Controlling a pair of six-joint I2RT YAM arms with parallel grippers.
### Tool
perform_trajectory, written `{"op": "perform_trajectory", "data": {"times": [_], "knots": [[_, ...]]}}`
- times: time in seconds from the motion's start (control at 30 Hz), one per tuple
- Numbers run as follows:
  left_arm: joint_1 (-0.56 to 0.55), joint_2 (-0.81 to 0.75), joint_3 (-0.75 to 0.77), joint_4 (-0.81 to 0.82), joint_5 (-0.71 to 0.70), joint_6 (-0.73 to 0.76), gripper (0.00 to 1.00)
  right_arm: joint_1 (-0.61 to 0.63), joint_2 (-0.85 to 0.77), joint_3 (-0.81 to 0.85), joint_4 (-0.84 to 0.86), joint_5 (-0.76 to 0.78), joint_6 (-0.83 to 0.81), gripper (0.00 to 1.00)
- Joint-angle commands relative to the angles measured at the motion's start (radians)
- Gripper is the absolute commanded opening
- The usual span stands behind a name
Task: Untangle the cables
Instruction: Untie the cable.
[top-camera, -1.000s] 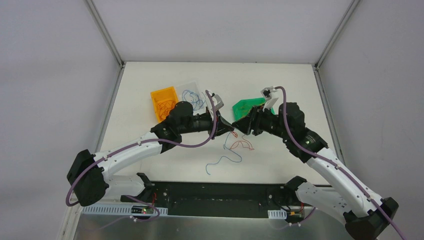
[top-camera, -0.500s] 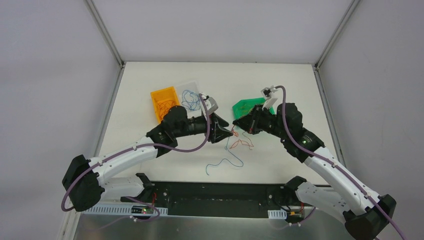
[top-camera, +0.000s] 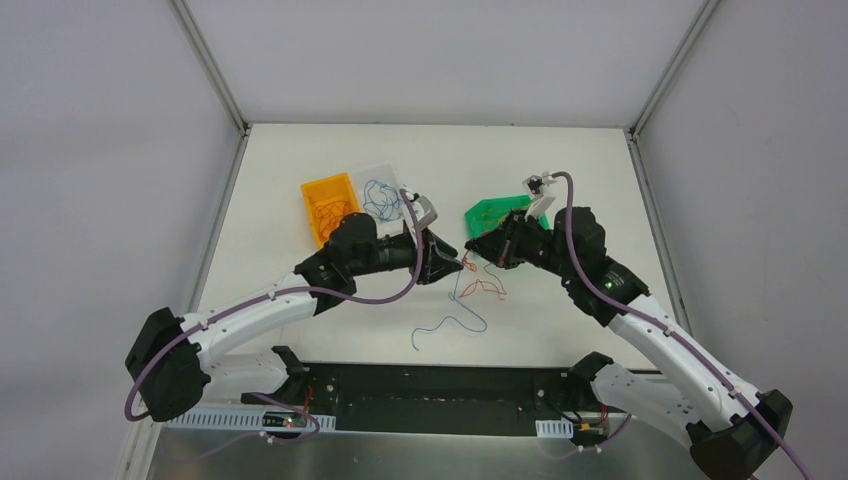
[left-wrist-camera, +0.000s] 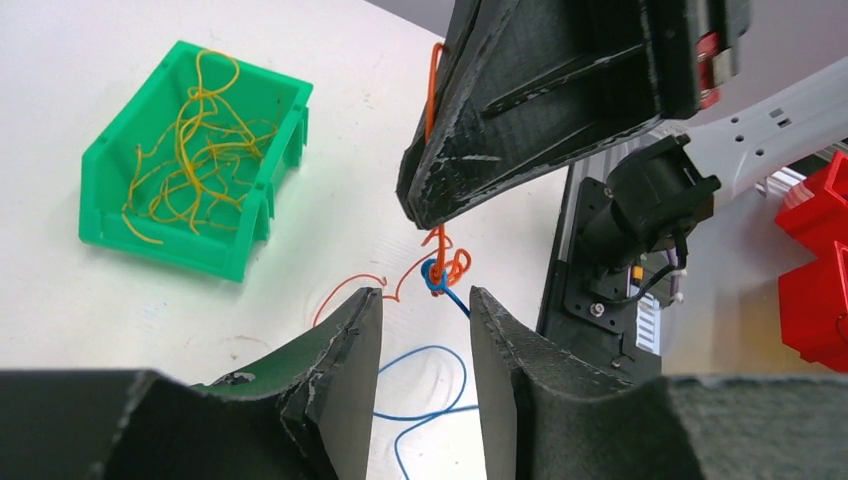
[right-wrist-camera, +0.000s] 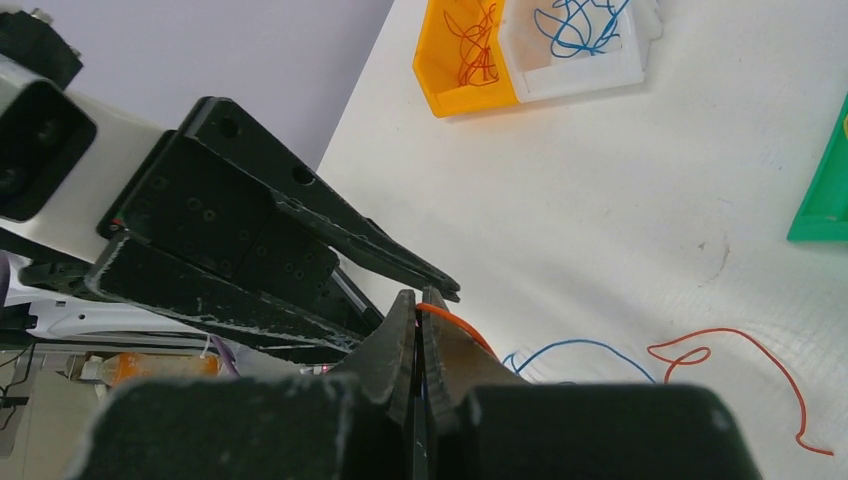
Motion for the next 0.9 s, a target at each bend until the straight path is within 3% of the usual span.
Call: {"op": "perform_trajectory", "data": {"times": [0.0,0.07,0.17,0.23,0.4,0.47,0.57,0.8,0.87], "knots": [[0.003,0.028,0.044,0.038,0.031,0.026,0.38,0.001,-0.005,0.024,0.055,-0.024,0.015,0.00],[0.003,0.039,0.054,0.040,0.041,0.027,0.36,0.000,-0.005,0.023,0.058,-0.027,0.021,0.00],[0.004,0.054,0.064,0.048,0.050,0.031,0.21,0.000,-0.008,0.020,0.061,-0.031,0.024,0.00],[0.003,0.058,0.059,0.070,0.045,0.025,0.18,0.000,-0.010,0.019,0.060,-0.032,0.024,0.00],[0.004,0.049,0.053,0.073,0.017,0.032,0.38,0.000,-0.013,0.016,0.050,-0.029,0.021,0.00],[0.002,0.037,0.047,0.076,0.015,0.042,0.38,0.001,-0.012,0.017,0.046,-0.028,0.022,0.00],[0.003,0.027,0.042,0.093,0.016,0.054,0.28,0.000,-0.009,0.019,0.046,-0.033,0.020,0.00],[0.003,0.044,0.044,0.122,0.041,0.042,0.15,0.001,0.000,0.019,0.038,-0.038,0.025,0.00],[0.003,0.040,0.039,0.128,0.044,0.046,0.04,0.001,-0.001,0.018,0.029,-0.031,0.023,0.00]]}}
